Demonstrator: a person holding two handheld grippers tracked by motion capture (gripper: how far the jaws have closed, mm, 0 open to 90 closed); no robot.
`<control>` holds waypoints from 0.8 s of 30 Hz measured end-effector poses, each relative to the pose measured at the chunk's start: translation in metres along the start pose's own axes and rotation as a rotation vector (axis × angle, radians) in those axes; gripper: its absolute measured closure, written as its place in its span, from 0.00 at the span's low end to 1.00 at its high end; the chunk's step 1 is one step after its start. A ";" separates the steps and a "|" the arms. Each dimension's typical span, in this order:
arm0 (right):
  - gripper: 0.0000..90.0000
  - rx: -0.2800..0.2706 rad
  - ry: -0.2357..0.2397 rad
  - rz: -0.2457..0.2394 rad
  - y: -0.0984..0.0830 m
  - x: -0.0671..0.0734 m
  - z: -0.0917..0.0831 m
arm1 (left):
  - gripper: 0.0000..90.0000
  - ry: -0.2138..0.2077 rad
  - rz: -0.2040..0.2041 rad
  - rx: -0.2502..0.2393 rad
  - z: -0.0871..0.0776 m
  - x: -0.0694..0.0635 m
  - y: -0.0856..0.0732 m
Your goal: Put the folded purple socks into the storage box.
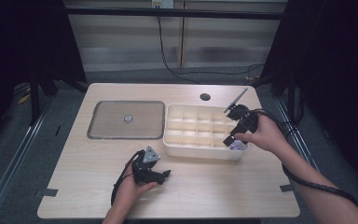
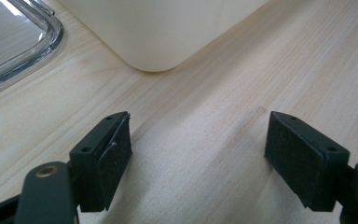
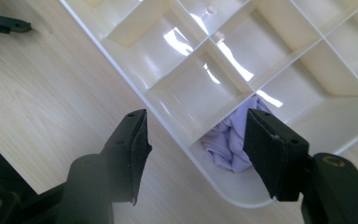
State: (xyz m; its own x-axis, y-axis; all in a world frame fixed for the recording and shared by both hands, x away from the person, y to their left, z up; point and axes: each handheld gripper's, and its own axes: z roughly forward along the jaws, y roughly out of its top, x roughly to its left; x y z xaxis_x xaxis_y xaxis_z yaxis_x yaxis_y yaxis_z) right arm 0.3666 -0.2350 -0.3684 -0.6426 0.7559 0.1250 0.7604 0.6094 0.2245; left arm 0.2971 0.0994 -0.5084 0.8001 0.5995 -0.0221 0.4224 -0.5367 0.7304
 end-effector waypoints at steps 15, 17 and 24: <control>0.39 -0.005 0.029 -0.065 -0.005 0.020 0.010 | 0.25 0.002 0.007 -0.001 0.000 0.001 0.000; 0.39 -0.011 0.037 -0.065 -0.006 0.024 0.012 | 0.25 0.001 0.007 -0.001 0.000 0.001 0.000; 0.37 -0.007 0.060 -0.103 -0.014 0.040 0.016 | 0.25 0.001 0.007 -0.001 0.000 0.001 0.000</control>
State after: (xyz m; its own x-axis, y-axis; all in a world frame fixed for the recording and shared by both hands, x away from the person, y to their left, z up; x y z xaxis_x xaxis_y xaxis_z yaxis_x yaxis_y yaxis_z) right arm 0.3316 -0.2093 -0.3821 -0.7218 0.6738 0.1581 0.6896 0.6810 0.2461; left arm 0.2979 0.0993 -0.5084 0.8027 0.5962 -0.0160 0.4161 -0.5405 0.7312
